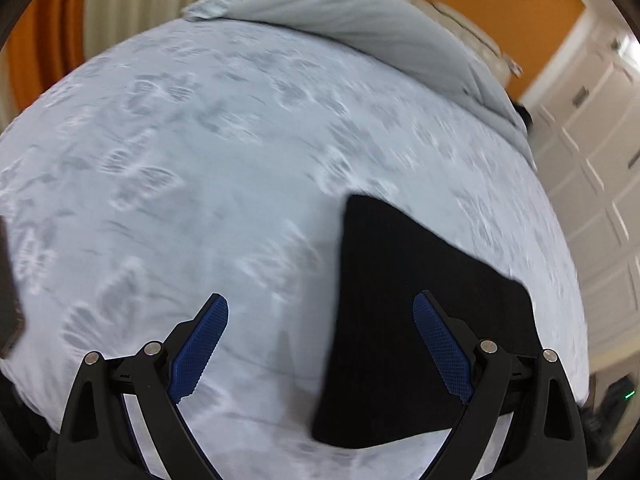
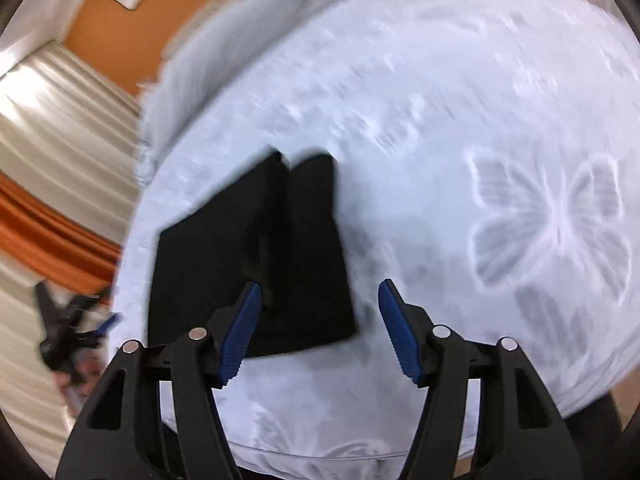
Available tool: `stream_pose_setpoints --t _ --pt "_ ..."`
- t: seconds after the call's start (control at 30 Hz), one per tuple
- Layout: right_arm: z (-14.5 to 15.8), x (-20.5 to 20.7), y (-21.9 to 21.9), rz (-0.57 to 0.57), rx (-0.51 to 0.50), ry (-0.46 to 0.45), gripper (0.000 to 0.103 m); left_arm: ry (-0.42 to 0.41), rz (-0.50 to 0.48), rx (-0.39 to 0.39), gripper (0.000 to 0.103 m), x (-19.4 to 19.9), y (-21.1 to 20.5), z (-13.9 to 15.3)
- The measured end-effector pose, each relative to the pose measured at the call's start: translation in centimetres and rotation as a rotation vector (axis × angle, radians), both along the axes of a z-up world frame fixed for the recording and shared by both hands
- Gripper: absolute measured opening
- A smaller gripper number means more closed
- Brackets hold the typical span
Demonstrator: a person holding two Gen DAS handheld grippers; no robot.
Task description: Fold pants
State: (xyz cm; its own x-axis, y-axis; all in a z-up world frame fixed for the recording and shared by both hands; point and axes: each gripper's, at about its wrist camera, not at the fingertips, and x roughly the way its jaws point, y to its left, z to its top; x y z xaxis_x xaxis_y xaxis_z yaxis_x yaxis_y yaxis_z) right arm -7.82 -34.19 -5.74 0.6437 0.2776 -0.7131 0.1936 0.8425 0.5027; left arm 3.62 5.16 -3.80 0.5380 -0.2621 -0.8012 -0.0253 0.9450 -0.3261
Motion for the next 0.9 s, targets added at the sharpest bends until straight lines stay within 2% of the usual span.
stream_pose_setpoints --t 0.1,0.17,0.23,0.3,0.4,0.47,0.5,0.53,0.57,0.6,0.63,0.73,0.77,0.83,0.9 --pt "2.1 3.2 1.4 0.126 -0.076 -0.025 0.076 0.000 -0.065 0.049 0.092 -0.1 -3.4 -0.9" --pt "2.0 4.8 2.8 0.203 -0.107 0.000 0.077 -0.004 -0.113 0.092 0.092 -0.2 -5.9 -1.5" --pt "0.4 8.2 4.4 0.247 -0.168 0.044 0.077 -0.009 -0.148 0.109 0.092 -0.4 -7.3 -1.8" --pt "-1.4 9.2 5.8 0.253 -0.188 0.074 0.077 -0.016 -0.188 0.124 0.092 -0.4 -8.4 -1.8" --pt "-4.1 10.0 5.6 0.227 -0.135 0.101 0.078 -0.034 -0.215 0.155 0.092 -0.2 -8.8 -1.9" --pt "-4.2 10.3 6.0 0.223 -0.129 0.076 0.078 -0.030 -0.222 0.164 0.092 0.0 -8.8 -2.1" --pt "-3.9 10.3 6.6 0.245 -0.141 0.051 0.071 -0.021 -0.223 0.159 0.092 0.3 -8.5 -2.2" --pt "-3.4 10.2 7.1 0.263 -0.164 0.037 0.044 -0.013 -0.221 0.154 0.092 0.4 -8.3 -2.4" --pt "-3.3 10.1 7.5 0.266 -0.198 0.036 0.033 -0.008 -0.217 0.150 0.092 0.6 -8.2 -2.5" --pt "-3.2 10.1 7.7 0.260 -0.205 0.030 0.028 -0.006 -0.210 0.149 0.092 0.6 -8.0 -2.4" --pt "-3.1 10.1 7.6 0.253 -0.185 0.023 0.025 -0.005 -0.203 0.148 0.092 0.6 -7.9 -2.4" --pt "-2.4 9.7 7.3 0.264 -0.096 -0.016 0.026 -0.009 -0.184 0.145 0.092 0.6 -7.6 -2.3" --pt "-2.7 9.9 7.1 0.259 -0.095 -0.003 0.028 -0.014 -0.179 0.145 0.092 0.6 -7.6 -2.3" --pt "-3.9 10.2 6.3 0.208 -0.127 0.055 0.039 -0.019 -0.177 0.152 0.092 0.4 -7.7 -2.3" --pt "-4.7 10.0 5.4 0.180 -0.059 0.061 0.040 -0.022 -0.181 0.167 0.092 0.2 -8.0 -2.4"
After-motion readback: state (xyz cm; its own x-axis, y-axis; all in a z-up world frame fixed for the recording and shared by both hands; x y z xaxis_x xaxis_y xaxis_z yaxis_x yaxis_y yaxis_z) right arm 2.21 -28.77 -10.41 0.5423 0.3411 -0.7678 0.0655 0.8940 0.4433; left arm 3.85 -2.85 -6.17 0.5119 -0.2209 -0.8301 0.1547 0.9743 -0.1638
